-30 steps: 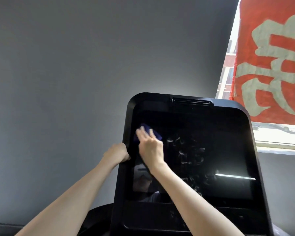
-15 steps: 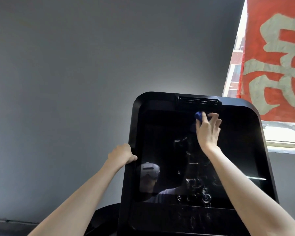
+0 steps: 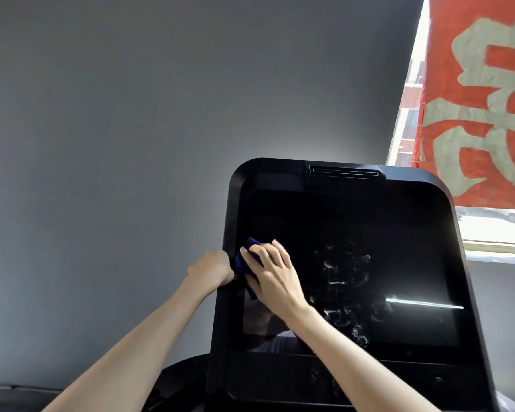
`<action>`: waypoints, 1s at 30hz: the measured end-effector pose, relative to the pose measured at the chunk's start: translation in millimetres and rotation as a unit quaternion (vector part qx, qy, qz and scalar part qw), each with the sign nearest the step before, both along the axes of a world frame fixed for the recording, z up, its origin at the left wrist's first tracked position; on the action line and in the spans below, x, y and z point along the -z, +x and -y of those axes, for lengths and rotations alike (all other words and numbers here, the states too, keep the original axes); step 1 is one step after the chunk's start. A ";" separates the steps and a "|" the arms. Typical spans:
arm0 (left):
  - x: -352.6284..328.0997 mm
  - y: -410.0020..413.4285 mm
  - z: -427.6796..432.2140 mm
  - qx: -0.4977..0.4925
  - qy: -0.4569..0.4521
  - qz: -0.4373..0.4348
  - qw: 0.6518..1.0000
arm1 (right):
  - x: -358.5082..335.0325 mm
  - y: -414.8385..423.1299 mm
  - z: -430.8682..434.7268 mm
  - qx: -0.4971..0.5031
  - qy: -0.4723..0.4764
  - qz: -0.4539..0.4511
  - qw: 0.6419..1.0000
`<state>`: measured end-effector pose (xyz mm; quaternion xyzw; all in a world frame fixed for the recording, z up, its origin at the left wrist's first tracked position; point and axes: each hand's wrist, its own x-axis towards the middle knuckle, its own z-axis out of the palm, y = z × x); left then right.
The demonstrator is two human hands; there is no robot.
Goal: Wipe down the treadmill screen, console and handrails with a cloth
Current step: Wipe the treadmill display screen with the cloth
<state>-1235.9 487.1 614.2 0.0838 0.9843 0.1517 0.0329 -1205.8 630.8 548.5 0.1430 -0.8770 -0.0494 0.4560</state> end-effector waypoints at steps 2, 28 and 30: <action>0.8 -0.3 1.2 -0.001 0.003 0.006 1.000 | -8.3 -3.4 -30.4 0.002 0.002 0.002 1.000; -24.8 0.5 -16.3 -0.023 -0.100 0.075 0.992 | -27.6 2.1 -64.9 -0.045 -0.044 0.072 0.995; -23.9 -0.1 -14.8 -0.019 -0.091 0.076 0.993 | -47.0 5.5 -114.5 0.018 -0.135 0.038 0.990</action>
